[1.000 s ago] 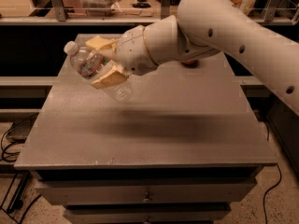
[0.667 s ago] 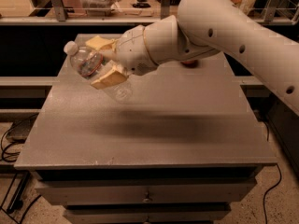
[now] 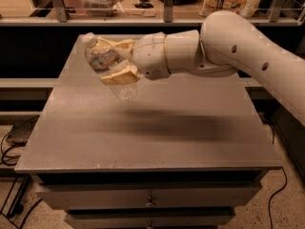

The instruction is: Place water bottle upright

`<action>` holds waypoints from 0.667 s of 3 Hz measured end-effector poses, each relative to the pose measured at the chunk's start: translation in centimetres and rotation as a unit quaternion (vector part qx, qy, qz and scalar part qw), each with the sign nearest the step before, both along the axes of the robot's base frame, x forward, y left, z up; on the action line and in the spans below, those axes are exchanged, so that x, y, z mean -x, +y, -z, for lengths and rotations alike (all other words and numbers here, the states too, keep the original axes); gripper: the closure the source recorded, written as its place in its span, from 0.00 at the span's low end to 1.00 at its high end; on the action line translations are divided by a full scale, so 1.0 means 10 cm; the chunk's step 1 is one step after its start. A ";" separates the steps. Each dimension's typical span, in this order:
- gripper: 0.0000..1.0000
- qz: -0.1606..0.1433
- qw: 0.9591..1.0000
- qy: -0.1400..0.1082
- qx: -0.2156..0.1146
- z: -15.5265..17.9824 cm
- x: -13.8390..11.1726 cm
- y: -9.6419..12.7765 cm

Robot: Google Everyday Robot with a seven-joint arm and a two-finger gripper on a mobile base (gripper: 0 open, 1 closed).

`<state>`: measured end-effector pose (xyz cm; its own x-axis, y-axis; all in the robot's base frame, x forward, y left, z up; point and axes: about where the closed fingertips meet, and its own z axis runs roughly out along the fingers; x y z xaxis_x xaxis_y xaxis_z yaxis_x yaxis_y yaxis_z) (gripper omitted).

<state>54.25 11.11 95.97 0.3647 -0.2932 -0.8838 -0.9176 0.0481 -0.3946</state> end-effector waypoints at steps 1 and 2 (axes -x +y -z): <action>1.00 0.028 0.996 0.000 -0.081 -0.06 -0.09 -0.18; 1.00 0.045 0.992 0.004 -0.121 -0.06 -0.14 -0.28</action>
Offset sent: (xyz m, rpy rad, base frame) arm 0.0218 -0.0484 0.0051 0.3382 0.0160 -0.1405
